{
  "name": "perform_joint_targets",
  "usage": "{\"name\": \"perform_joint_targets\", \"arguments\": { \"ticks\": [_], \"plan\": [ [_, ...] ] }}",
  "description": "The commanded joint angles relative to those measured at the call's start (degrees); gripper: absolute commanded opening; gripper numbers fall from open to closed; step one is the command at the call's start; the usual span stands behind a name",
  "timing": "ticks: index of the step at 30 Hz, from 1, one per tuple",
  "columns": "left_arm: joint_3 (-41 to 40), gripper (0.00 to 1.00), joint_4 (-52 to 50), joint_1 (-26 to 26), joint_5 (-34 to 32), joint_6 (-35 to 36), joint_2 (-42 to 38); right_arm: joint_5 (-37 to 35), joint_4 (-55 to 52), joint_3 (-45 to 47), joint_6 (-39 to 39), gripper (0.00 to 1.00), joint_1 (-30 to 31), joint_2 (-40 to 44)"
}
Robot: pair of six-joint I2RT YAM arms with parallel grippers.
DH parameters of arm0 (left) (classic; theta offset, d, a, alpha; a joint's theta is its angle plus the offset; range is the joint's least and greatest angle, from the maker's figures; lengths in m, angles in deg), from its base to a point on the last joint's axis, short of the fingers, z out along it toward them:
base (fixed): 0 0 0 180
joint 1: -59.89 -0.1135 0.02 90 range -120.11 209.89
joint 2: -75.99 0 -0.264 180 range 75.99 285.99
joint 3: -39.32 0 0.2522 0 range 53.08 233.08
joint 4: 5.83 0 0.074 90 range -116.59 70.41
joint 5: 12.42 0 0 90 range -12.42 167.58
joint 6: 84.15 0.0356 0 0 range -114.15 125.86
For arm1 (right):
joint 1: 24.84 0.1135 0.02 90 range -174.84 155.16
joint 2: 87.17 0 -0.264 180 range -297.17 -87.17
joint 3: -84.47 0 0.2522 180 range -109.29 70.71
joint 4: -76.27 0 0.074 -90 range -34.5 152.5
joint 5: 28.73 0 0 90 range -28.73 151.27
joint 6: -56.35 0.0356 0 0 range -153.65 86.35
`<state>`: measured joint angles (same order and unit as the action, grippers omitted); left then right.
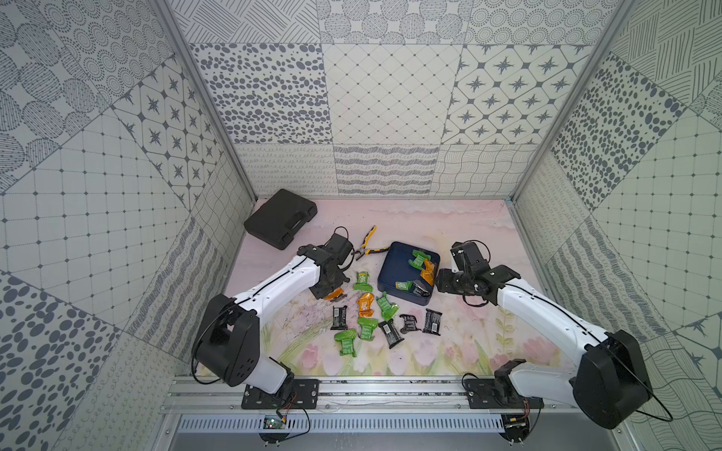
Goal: Take the cookies out of the storage box
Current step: Place the cookie at the center of the board.
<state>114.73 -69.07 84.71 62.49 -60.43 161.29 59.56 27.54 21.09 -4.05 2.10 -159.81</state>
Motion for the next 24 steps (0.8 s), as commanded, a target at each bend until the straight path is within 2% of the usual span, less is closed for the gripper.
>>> {"name": "perform_joint_targets", "arguments": {
  "ticks": [1,7,17,21,24],
  "plan": [
    [-7.01,0.27,2.84,-6.27,4.41,-2.75,-4.71,-0.04,2.26,-2.20,0.45,0.54,1.16,-1.37],
    [-10.91,0.28,8.60,-10.97,8.26,-1.05,-3.56,-0.09,2.51,-4.12,0.54,0.54,3.00,-3.73],
    [-11.75,0.31,17.61,-12.03,10.25,-2.23,3.41,-0.40,2.53,-5.01,1.50,0.54,5.18,-4.57],
    [-12.23,0.35,19.60,-12.08,11.36,-3.14,5.62,-0.48,2.49,-5.11,1.60,0.54,5.41,-4.60],
    [-12.76,0.42,20.37,-12.07,11.76,-3.50,6.11,-0.57,2.44,-5.24,1.53,0.54,5.49,-4.60]
  ]
}}
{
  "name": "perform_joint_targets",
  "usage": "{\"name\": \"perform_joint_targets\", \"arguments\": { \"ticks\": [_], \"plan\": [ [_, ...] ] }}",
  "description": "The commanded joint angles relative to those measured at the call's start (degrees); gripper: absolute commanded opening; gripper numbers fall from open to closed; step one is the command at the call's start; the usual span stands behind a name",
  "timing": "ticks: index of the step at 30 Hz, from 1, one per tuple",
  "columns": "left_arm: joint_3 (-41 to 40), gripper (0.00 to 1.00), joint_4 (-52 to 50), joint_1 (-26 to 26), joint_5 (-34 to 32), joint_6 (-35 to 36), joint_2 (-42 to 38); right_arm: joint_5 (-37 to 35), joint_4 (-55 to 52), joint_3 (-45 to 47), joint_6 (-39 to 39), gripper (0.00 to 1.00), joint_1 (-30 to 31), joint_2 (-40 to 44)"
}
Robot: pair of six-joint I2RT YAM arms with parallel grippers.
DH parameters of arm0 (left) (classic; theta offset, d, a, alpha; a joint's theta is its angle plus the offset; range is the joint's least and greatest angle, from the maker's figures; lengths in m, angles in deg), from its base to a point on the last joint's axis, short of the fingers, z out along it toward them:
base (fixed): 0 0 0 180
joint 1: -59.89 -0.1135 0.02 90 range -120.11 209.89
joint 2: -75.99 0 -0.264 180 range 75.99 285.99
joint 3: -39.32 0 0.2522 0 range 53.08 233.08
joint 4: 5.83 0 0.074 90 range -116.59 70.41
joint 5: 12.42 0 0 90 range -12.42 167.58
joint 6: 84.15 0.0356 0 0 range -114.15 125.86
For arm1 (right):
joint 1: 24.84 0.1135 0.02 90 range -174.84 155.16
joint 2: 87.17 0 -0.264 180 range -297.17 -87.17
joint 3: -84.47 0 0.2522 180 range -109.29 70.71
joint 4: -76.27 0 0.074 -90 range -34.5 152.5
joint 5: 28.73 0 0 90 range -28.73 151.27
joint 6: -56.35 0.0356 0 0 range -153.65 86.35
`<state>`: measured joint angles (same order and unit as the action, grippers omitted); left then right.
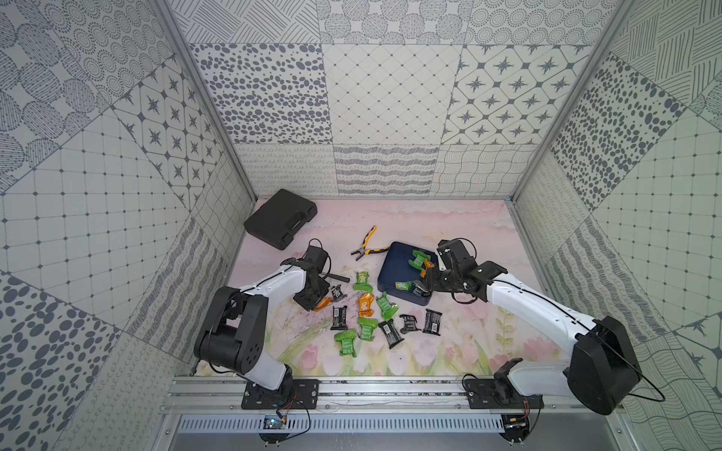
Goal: Take the cookies out of the storage box
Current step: Place the cookie at the center of the board, then pick up the cookie from the storage box.
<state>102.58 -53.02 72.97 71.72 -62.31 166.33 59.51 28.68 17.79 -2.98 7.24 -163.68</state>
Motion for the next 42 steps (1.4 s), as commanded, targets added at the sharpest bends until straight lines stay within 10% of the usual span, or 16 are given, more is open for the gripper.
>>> {"name": "perform_joint_targets", "arguments": {
  "ticks": [1,16,26,42],
  "plan": [
    [-0.72,0.45,4.25,-0.34,2.40,-1.66,1.04,-0.60,1.32,-2.08,0.36,0.54,0.36,-0.72],
    [-1.61,0.76,0.11,-0.34,-5.07,2.52,-16.08,-1.93,-2.77,-9.77,-3.51,0.57,2.43,-7.80],
    [-9.60,0.75,14.50,-0.41,1.08,7.80,-28.21,-1.08,-12.61,-20.83,-11.55,0.63,3.65,-21.68],
    [-8.60,0.71,10.46,-0.37,-1.42,7.41,-29.10,-1.40,-21.61,-29.09,-16.30,0.69,3.73,-35.15]
  ]
}}
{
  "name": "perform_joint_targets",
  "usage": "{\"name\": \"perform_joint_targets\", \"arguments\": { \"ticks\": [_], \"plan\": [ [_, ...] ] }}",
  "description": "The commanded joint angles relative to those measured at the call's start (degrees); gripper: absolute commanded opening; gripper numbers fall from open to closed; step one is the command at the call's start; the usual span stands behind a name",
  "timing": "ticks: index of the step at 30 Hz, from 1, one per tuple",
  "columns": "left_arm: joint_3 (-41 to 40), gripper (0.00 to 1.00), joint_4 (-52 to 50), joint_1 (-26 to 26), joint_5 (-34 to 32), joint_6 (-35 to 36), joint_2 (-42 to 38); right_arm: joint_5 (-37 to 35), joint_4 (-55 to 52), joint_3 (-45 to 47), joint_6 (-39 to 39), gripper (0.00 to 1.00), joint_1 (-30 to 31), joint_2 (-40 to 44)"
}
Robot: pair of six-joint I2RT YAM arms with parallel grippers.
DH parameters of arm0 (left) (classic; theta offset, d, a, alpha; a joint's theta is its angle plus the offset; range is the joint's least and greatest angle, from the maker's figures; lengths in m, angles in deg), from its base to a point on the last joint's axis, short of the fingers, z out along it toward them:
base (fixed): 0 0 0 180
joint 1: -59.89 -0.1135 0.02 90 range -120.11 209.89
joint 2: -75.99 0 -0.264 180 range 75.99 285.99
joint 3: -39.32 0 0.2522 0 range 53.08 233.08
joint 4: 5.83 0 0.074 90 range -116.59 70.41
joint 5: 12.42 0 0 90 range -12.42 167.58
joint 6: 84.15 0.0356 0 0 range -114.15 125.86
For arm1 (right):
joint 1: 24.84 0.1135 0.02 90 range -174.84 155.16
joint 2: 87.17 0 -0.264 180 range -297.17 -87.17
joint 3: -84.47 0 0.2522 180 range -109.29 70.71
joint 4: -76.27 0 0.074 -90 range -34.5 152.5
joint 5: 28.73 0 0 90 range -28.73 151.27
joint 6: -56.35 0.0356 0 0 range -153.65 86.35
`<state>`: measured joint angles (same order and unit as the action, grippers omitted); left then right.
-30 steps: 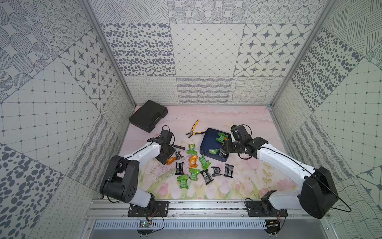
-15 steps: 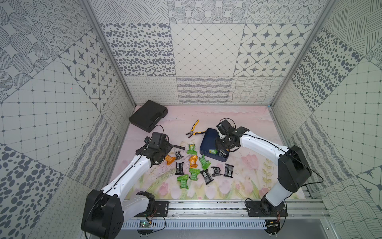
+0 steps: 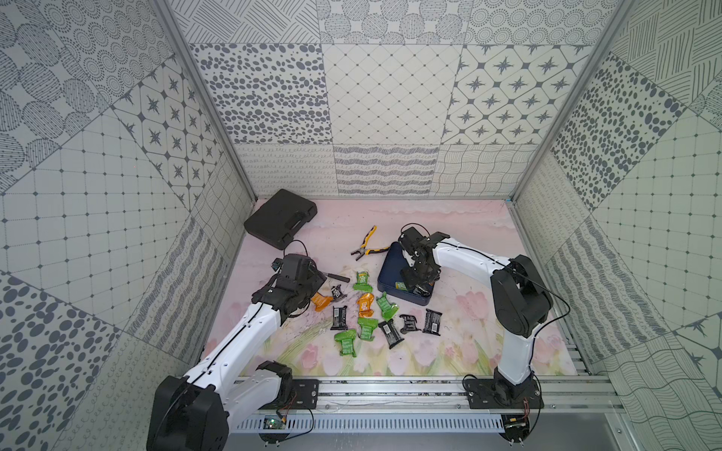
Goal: Take the cookies out of the storage box
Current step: Pick up the cookie from the storage box.
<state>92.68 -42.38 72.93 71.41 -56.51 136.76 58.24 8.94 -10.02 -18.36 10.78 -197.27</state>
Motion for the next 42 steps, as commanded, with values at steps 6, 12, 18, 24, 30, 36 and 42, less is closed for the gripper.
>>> {"name": "perform_joint_targets", "arguments": {
  "ticks": [6,12,18,24,30,36,42],
  "plan": [
    [2.20,0.70,0.05,-0.27,-1.30,1.90,1.54,-1.18,-2.36,-1.78,-0.18,0.64,0.15,-3.77],
    [3.36,0.69,-0.36,-0.35,-1.72,2.47,2.33,-1.21,-2.39,-3.41,-0.01,0.57,0.23,-5.70],
    [3.71,0.68,-0.64,-0.28,-2.57,2.77,2.25,-0.93,-2.41,-5.61,-0.43,0.43,0.33,-7.31],
    [3.86,0.68,-0.95,-0.38,-2.96,2.87,2.12,-0.89,-2.22,-7.54,-0.86,0.35,0.33,-8.32],
    [3.93,0.67,-0.87,-0.36,-3.24,2.98,1.86,-0.73,-1.37,-9.31,-0.74,0.24,0.40,-8.81],
    [4.25,0.67,-1.01,-0.35,-3.05,3.13,1.79,-0.39,0.02,-11.37,0.08,0.16,0.42,-7.66],
    [4.35,0.66,-0.77,-0.32,-2.55,3.39,1.89,-1.54,1.13,-11.91,0.38,0.11,0.40,-6.86]
  ]
}}
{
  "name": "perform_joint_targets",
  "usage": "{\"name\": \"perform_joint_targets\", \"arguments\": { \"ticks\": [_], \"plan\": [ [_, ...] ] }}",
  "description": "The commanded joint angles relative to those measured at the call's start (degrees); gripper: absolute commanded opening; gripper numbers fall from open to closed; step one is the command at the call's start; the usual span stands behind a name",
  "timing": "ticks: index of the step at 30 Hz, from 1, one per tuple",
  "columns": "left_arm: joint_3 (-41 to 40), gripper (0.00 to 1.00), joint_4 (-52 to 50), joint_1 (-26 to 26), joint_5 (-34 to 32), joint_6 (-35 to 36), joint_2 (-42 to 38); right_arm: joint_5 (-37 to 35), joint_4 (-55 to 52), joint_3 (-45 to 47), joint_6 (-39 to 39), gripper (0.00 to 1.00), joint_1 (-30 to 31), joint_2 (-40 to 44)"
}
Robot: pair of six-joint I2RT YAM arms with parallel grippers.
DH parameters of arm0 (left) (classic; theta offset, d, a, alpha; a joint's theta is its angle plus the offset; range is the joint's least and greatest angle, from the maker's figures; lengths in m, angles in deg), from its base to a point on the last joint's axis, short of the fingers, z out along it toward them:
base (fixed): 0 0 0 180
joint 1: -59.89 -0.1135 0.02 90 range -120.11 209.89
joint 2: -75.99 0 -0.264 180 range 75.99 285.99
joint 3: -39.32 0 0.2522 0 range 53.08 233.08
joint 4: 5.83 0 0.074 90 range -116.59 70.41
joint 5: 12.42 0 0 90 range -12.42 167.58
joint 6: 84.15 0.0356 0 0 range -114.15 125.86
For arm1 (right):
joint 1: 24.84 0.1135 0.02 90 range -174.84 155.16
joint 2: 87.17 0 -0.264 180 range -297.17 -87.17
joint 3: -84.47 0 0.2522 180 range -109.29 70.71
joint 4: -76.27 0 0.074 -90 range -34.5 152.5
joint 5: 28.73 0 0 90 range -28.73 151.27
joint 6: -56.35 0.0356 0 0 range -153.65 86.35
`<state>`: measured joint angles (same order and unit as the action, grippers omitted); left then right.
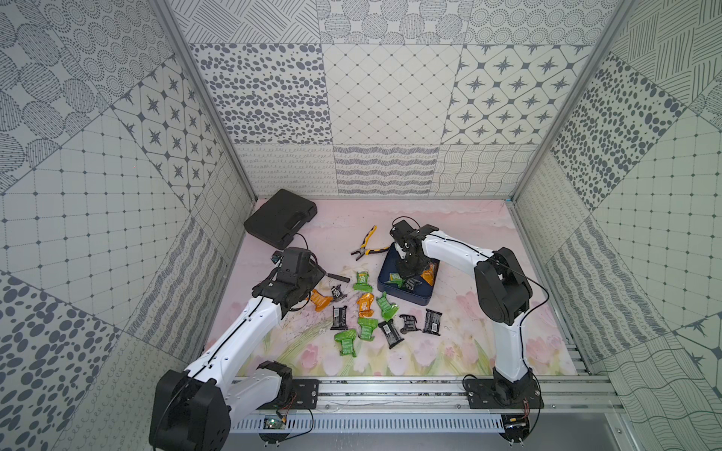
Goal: Take the cookies out of the storage box
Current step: Pick up the cookie from the storage box.
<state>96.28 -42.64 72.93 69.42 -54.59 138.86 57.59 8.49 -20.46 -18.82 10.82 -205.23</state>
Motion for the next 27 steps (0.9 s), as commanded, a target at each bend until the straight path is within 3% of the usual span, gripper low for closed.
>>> {"name": "perform_joint_targets", "arguments": {
  "ticks": [1,9,17,27],
  "plan": [
    [0.79,0.66,-0.41,-0.27,-0.46,1.56,-0.21,-0.96,1.73,-1.62,0.83,0.10,0.31,1.00],
    [1.17,0.66,-0.28,-0.43,0.08,2.52,-0.55,-0.91,1.78,-2.98,1.26,0.00,0.36,2.49],
    [0.71,0.65,1.95,-0.35,1.98,4.03,-0.56,-2.36,4.35,-2.46,-0.59,0.00,0.36,4.39],
    [3.29,0.65,5.24,-0.09,9.46,10.36,1.72,-4.17,3.58,-0.57,0.18,0.00,1.14,12.10]
  ]
}}
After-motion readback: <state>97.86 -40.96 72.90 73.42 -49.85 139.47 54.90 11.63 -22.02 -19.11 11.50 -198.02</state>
